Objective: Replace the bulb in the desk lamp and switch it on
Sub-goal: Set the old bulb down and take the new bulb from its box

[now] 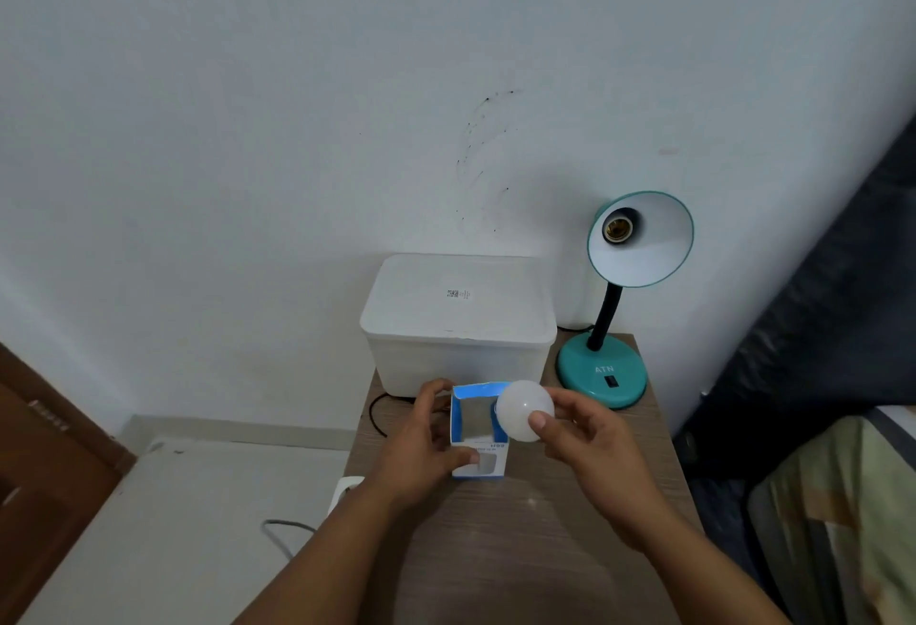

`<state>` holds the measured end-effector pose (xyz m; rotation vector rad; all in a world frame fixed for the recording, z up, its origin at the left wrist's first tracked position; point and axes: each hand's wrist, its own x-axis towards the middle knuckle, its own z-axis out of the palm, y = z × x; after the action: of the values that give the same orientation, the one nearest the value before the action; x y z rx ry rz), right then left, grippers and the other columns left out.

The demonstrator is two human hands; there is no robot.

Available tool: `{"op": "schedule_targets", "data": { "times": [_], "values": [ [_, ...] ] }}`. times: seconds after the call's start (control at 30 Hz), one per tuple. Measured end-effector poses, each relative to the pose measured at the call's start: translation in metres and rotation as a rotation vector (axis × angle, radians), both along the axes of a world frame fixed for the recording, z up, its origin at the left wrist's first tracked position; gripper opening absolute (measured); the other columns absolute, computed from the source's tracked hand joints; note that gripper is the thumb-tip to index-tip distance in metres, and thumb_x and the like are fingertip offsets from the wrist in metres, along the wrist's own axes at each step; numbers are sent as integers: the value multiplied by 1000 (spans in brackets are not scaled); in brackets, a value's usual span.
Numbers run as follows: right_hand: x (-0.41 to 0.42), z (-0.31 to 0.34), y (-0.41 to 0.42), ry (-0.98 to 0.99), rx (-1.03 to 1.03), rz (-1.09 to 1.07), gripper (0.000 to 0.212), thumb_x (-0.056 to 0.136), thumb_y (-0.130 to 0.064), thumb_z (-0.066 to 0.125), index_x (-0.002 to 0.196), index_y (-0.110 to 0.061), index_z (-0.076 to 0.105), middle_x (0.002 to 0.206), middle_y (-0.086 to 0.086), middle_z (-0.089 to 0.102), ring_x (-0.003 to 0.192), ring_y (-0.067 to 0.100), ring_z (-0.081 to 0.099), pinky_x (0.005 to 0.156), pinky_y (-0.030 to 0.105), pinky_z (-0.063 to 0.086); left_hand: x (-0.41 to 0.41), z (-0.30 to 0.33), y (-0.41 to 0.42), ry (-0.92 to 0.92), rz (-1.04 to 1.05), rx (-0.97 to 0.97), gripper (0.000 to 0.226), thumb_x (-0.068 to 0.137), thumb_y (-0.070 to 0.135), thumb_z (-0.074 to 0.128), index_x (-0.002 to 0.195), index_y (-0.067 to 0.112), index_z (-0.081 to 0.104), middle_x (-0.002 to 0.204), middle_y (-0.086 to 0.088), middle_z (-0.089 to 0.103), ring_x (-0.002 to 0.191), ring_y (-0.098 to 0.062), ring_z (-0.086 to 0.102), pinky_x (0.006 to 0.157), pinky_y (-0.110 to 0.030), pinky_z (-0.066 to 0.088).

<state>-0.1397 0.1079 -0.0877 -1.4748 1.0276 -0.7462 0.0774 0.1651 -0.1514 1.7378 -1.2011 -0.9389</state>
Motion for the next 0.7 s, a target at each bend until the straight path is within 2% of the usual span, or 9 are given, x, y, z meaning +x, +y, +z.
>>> {"op": "schedule_targets", "data": {
  "times": [0.1,0.2,0.3,0.43,0.57,0.7],
  "values": [
    [-11,-3,5,-122,66,-35,34,78,-35,70,111,-27,68,105,-2,72,94,15,69,74,26,57,0,-1,0,0,7,16,76,74,22,87,125,50,37,133,17,54,113,-13,64,86,-32,61],
    [-19,-9,9,-171,113,-106,45,72,-41,69,114,-23,67,107,1,72,93,18,71,75,27,57,1,-2,0,-8,-2,20,73,74,25,86,122,52,39,134,16,54,114,-13,64,89,-36,60],
    [-26,-13,8,-225,154,-168,50,70,-38,70,116,-18,66,108,5,72,94,19,71,78,30,57,1,-3,1,-27,-1,34,71,73,30,85,122,54,40,130,17,57,113,-12,64,91,-41,59],
    [-33,-12,8,-239,151,-192,48,72,-35,69,115,-16,65,107,7,72,95,20,71,78,31,57,-2,-1,3,-50,-12,40,69,75,36,84,122,57,38,130,20,56,114,-11,61,92,-38,59],
    [-37,-15,9,-244,149,-199,45,72,-35,69,113,-16,66,106,7,72,95,21,71,80,33,57,-6,2,4,-39,-8,13,61,80,50,78,127,50,39,135,19,53,121,-12,57,99,-37,55],
    [-39,-19,11,-238,152,-199,46,72,-36,71,114,-17,66,107,6,72,96,21,71,82,36,57,-8,5,4,-54,14,-3,51,85,55,70,126,47,41,136,13,54,118,-13,59,93,-35,57]
  ]
}}
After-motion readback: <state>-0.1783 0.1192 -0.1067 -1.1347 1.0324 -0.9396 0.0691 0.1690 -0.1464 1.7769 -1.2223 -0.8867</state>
